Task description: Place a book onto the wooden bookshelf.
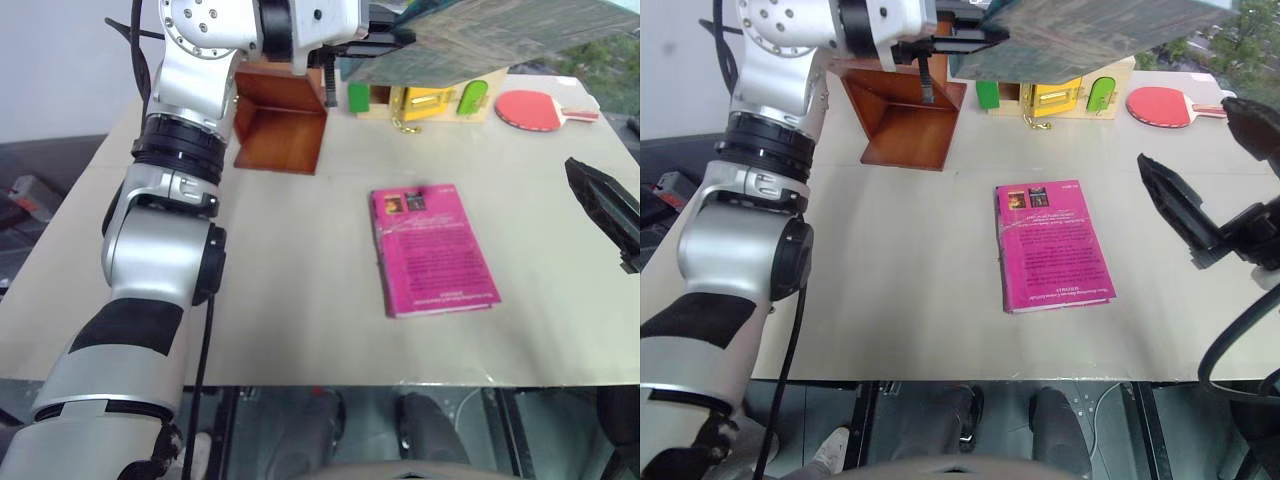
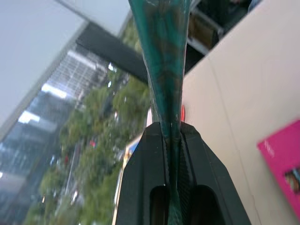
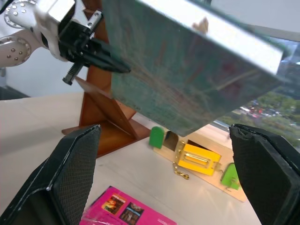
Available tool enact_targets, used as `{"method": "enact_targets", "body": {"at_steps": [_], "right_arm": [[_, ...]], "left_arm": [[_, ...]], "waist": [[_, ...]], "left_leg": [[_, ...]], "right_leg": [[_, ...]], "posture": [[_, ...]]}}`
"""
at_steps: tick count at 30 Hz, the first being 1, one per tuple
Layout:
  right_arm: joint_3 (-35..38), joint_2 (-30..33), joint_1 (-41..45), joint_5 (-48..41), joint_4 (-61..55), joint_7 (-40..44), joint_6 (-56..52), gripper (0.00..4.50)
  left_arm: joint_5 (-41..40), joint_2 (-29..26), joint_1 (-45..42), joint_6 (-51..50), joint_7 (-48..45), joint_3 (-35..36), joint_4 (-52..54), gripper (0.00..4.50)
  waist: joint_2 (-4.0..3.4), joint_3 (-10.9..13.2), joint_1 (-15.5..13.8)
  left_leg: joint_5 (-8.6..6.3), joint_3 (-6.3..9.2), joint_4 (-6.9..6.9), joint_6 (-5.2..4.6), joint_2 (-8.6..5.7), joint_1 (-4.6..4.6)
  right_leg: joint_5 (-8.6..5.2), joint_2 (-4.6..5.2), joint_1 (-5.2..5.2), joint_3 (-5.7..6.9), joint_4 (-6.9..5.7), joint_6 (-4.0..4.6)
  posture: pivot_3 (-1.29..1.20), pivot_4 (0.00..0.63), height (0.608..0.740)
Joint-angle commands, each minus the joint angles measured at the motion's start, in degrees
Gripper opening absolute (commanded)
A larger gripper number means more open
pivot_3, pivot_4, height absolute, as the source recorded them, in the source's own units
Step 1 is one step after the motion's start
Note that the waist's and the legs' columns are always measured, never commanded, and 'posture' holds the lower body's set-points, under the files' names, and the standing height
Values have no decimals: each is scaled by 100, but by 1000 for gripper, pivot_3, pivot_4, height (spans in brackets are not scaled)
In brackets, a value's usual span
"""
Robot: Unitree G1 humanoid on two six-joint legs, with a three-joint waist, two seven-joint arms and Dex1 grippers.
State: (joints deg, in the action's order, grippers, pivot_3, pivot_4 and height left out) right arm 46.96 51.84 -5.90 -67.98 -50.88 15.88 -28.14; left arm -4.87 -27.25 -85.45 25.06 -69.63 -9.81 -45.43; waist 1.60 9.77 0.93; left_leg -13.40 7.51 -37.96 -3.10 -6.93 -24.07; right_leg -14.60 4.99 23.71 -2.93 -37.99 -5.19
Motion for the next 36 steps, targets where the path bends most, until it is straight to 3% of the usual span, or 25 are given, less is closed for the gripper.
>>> {"method": "enact_targets", "body": {"at_steps": [1,5,11,24,36], "right_arm": [[166,-43,-22,-10,-148,25,167,4500],[39,-75,-3,40,-105,109,194,4500],[-116,-15,18,152,173,574,219,4500],[-20,686,425,133,856,1466,-82,4500],[-761,671,1604,75,1078,1290,-70,4500]], "left_arm": [[645,-347,-583,398,370,-48,-220,15],[1966,-969,-1242,531,1195,-591,-1071,15],[3357,-1429,-1603,566,2219,-1398,-2126,15],[4056,-1265,-1288,138,2449,-1801,-2827,15],[4302,-1202,-1131,-89,2935,-1875,-3055,15]], "waist": [[0,0,-1],[0,0,-1],[-1,-1,-46],[3,2,-19],[1,0,1]], "left_leg": [[0,1,0,0,4,2],[-1,0,1,-1,5,10],[-2,-10,-2,-4,-1,14],[-8,-11,-16,-12,-3,6],[-11,-18,-19,-17,-1,7]], "right_leg": [[0,-4,-1,3,-4,0],[0,-8,-7,3,-6,-1],[-1,-9,-12,-4,-7,-3],[-1,-7,-10,-4,-10,-4],[-1,-4,-4,-11,-20,-4]], "posture": [[0,150,740],[0,150,740],[0,150,740],[0,150,740],[0,150,740]]}}
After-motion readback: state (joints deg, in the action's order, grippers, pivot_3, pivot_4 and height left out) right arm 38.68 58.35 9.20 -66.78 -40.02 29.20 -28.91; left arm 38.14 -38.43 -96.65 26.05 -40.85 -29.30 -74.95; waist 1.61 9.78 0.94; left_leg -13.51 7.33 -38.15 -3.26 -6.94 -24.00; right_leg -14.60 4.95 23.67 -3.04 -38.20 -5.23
